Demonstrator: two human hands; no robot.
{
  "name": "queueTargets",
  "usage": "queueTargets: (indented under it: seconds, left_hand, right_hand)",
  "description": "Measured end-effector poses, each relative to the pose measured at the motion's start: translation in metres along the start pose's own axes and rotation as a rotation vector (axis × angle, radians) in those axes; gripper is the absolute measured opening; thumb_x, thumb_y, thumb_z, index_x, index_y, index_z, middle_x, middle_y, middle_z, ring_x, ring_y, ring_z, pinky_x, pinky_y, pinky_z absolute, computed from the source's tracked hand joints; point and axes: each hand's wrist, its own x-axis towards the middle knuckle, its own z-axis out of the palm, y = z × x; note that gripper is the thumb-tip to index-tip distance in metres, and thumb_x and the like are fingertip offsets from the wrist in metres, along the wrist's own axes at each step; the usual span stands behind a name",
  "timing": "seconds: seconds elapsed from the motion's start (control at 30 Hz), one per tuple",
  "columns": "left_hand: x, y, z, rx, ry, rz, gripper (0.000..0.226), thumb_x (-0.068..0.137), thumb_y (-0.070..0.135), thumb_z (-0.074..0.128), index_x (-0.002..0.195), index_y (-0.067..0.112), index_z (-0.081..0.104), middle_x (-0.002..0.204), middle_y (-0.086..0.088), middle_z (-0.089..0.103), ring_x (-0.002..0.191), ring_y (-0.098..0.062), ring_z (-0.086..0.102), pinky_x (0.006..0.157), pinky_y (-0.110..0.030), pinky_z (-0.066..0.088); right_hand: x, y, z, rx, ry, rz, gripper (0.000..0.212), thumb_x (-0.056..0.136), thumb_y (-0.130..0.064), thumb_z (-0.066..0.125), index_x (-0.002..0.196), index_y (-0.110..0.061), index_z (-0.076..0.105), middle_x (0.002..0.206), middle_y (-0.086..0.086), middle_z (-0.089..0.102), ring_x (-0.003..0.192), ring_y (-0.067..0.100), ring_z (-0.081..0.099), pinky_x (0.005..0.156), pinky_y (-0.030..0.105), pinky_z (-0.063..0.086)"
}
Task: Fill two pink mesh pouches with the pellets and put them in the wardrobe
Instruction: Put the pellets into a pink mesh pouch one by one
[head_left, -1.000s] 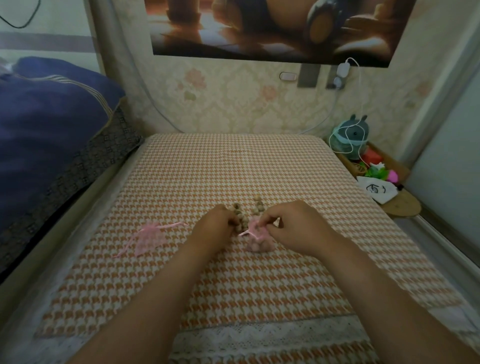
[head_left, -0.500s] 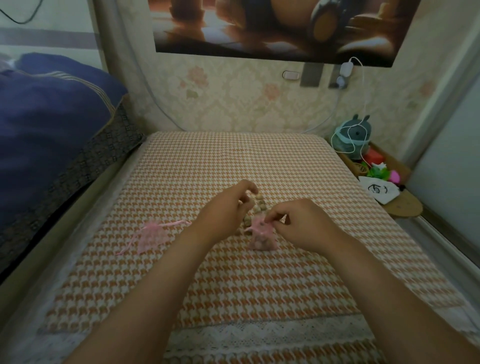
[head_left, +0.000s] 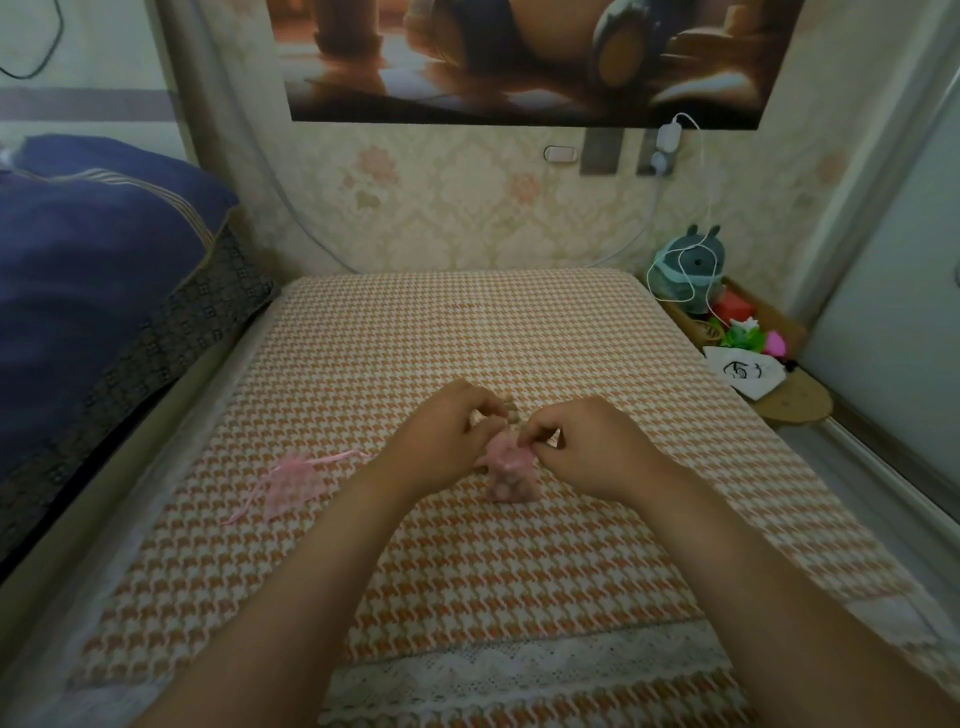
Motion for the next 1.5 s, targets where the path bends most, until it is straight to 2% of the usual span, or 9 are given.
queueTargets:
  seconds: [0.13, 0.37, 0.53, 0.8, 0.97, 1.2, 1.33, 1.43, 1.5]
  left_hand:
    - [0.0, -0.016, -0.003, 0.025, 0.06, -0.051, 0.02, 0.092, 0.011, 0.06, 0.107, 0.023, 0.067, 0.104, 0.006, 0.061, 0.084, -0.008, 0.057, 0.08, -0.024, 0.049]
    - [-0.008, -0.04, 0.014, 0.13, -0.179, -0.104, 0.02, 0.085, 0.018, 0.068, 0.099, 0.03, 0.074, 0.085, 0.017, 0.06, 0.068, 0.004, 0.052, 0.065, -0.017, 0.04]
    - [-0.005, -0.044, 0.022, 0.115, -0.172, -0.069, 0.018, 0.082, 0.013, 0.074, 0.099, 0.016, 0.073, 0.086, 0.006, 0.064, 0.072, -0.007, 0.054, 0.061, -0.01, 0.036]
    - [0.006, -0.024, 0.012, -0.151, 0.168, -0.2, 0.007, 0.084, 0.018, 0.075, 0.09, 0.018, 0.072, 0.081, 0.009, 0.068, 0.069, 0.001, 0.059, 0.064, -0.003, 0.042]
    - [0.003, 0.006, 0.005, -0.372, 0.128, -0.128, 0.011, 0.082, 0.016, 0.077, 0.091, 0.021, 0.073, 0.082, 0.012, 0.07, 0.074, 0.004, 0.063, 0.071, -0.01, 0.05]
    - [-0.004, 0.01, 0.01, -0.145, -0.016, -0.082, 0.006, 0.083, 0.026, 0.076, 0.088, 0.029, 0.073, 0.084, 0.018, 0.067, 0.072, 0.015, 0.056, 0.066, -0.006, 0.043]
    - [-0.003, 0.013, 0.011, -0.079, -0.015, -0.079, 0.009, 0.089, 0.034, 0.067, 0.093, 0.028, 0.074, 0.1, 0.01, 0.06, 0.08, -0.003, 0.058, 0.075, -0.023, 0.05]
    - [-0.002, 0.015, 0.007, -0.082, -0.04, -0.12, 0.022, 0.095, 0.037, 0.058, 0.088, 0.027, 0.077, 0.081, 0.013, 0.063, 0.074, -0.003, 0.059, 0.069, -0.025, 0.047]
    - [-0.003, 0.013, 0.008, -0.045, -0.061, -0.188, 0.034, 0.095, 0.041, 0.055, 0.08, 0.021, 0.077, 0.066, 0.003, 0.066, 0.063, -0.011, 0.06, 0.063, -0.032, 0.048]
  right_hand:
    - [0.002, 0.002, 0.001, 0.013, 0.004, 0.011, 0.018, 0.091, -0.026, 0.065, 0.101, -0.033, 0.078, 0.1, -0.016, 0.074, 0.08, -0.001, 0.057, 0.078, 0.029, 0.054]
    - [0.005, 0.008, 0.005, 0.048, 0.013, 0.028, 0.017, 0.089, -0.025, 0.067, 0.097, -0.035, 0.078, 0.095, -0.019, 0.073, 0.073, -0.007, 0.057, 0.074, 0.026, 0.055]
    - [0.007, 0.012, 0.009, 0.057, 0.019, 0.036, 0.016, 0.085, -0.025, 0.068, 0.092, -0.037, 0.076, 0.089, -0.022, 0.07, 0.07, -0.008, 0.058, 0.072, 0.024, 0.052]
    - [0.008, 0.01, 0.01, 0.055, 0.01, 0.025, 0.016, 0.088, -0.026, 0.068, 0.096, -0.037, 0.077, 0.091, -0.021, 0.07, 0.075, -0.007, 0.058, 0.075, 0.028, 0.055]
    - [0.006, 0.009, 0.008, 0.049, 0.011, 0.018, 0.015, 0.087, -0.028, 0.067, 0.095, -0.036, 0.077, 0.09, -0.021, 0.071, 0.075, -0.007, 0.058, 0.077, 0.03, 0.056]
    - [0.001, 0.011, 0.005, 0.068, 0.009, 0.033, 0.011, 0.086, -0.033, 0.068, 0.092, -0.037, 0.077, 0.086, -0.02, 0.07, 0.071, -0.006, 0.057, 0.072, 0.033, 0.056]
    - [0.001, 0.011, 0.005, 0.071, 0.012, 0.035, 0.01, 0.086, -0.034, 0.068, 0.09, -0.036, 0.077, 0.085, -0.021, 0.07, 0.072, -0.004, 0.059, 0.072, 0.035, 0.057]
    - [0.001, 0.011, 0.006, 0.088, 0.015, 0.041, 0.009, 0.086, -0.037, 0.067, 0.089, -0.038, 0.076, 0.085, -0.023, 0.07, 0.074, -0.004, 0.06, 0.074, 0.035, 0.057]
    - [0.002, 0.01, 0.006, 0.096, 0.011, 0.031, 0.01, 0.085, -0.039, 0.068, 0.09, -0.038, 0.076, 0.085, -0.024, 0.071, 0.074, -0.005, 0.061, 0.075, 0.035, 0.057]
